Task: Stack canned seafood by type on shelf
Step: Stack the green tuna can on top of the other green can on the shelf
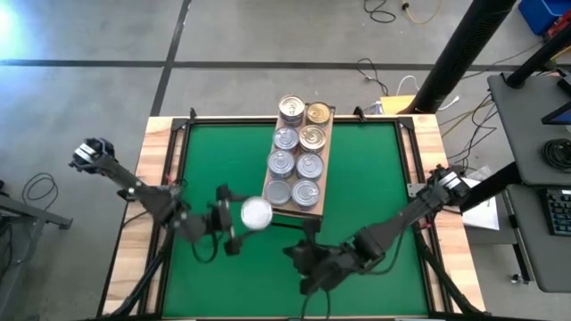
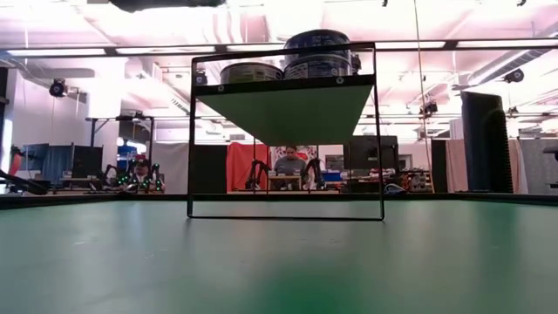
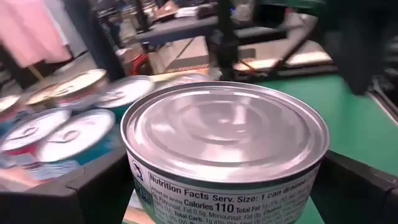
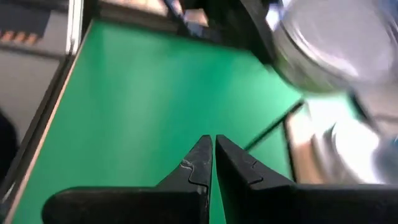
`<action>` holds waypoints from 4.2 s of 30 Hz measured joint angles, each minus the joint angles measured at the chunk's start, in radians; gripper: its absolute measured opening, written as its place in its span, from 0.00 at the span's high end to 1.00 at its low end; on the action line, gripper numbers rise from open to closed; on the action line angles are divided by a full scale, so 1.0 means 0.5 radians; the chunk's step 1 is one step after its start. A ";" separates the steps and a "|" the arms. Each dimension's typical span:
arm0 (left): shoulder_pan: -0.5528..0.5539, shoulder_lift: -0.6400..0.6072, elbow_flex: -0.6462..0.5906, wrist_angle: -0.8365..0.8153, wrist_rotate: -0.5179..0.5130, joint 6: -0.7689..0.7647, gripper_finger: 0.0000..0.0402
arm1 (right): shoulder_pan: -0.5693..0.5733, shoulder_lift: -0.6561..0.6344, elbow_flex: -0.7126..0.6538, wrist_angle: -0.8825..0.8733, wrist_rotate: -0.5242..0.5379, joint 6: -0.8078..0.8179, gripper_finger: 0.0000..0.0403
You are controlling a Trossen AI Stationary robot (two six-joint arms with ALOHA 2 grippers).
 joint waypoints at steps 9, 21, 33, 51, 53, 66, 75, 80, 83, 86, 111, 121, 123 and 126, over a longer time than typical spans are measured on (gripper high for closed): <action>0.447 -0.136 -0.015 -0.183 0.384 -0.131 0.02 | -0.263 -0.002 -0.002 0.566 0.051 -0.644 0.97; 0.534 -0.028 -0.018 -0.247 0.403 -0.278 0.01 | -0.616 0.005 0.024 0.588 -0.168 -0.641 0.97; 0.627 0.093 -0.014 -0.192 0.516 -0.308 0.00 | -0.846 0.005 0.023 0.703 -0.728 -0.583 0.97; 0.686 0.124 -0.014 -0.092 0.695 -0.209 0.00 | -0.927 0.006 0.020 0.297 -0.833 -0.444 0.97; 0.690 0.124 -0.014 -0.103 0.698 -0.217 0.00 | -0.926 0.006 0.020 0.270 -0.820 -0.414 0.97; 0.720 0.107 -0.007 -0.170 0.613 -0.303 0.00 | -0.930 0.005 0.061 0.096 -0.801 -0.347 0.97; 0.735 0.176 0.342 -0.598 0.583 -0.481 0.00 | -0.922 0.006 0.217 0.055 -0.819 -0.379 0.97; 0.734 0.286 0.493 -0.878 0.590 -0.645 0.00 | -0.925 0.006 0.209 0.045 -1.019 -0.320 0.97; 0.734 0.357 0.500 -0.882 0.583 -0.680 0.00 | -0.921 0.006 0.193 0.045 -1.049 -0.310 0.97; 0.736 0.399 0.506 -0.872 0.565 -0.721 0.00 | -0.919 0.006 0.182 0.032 -1.050 -0.281 0.97; 0.734 0.382 0.662 -1.104 0.760 -0.838 0.00 | -0.932 0.006 -0.025 0.481 -1.165 -0.321 0.97; 0.733 0.383 0.703 -1.185 0.765 -0.884 0.00 | -0.932 0.002 -0.033 0.288 -1.168 -0.267 0.97; 0.732 0.387 0.710 -1.210 0.786 -0.898 0.00 | -0.932 0.002 -0.033 0.261 -1.169 -0.267 0.97; 0.732 0.388 0.718 -1.238 0.799 -0.900 0.00 | -0.932 0.002 -0.031 0.239 -1.168 -0.274 0.97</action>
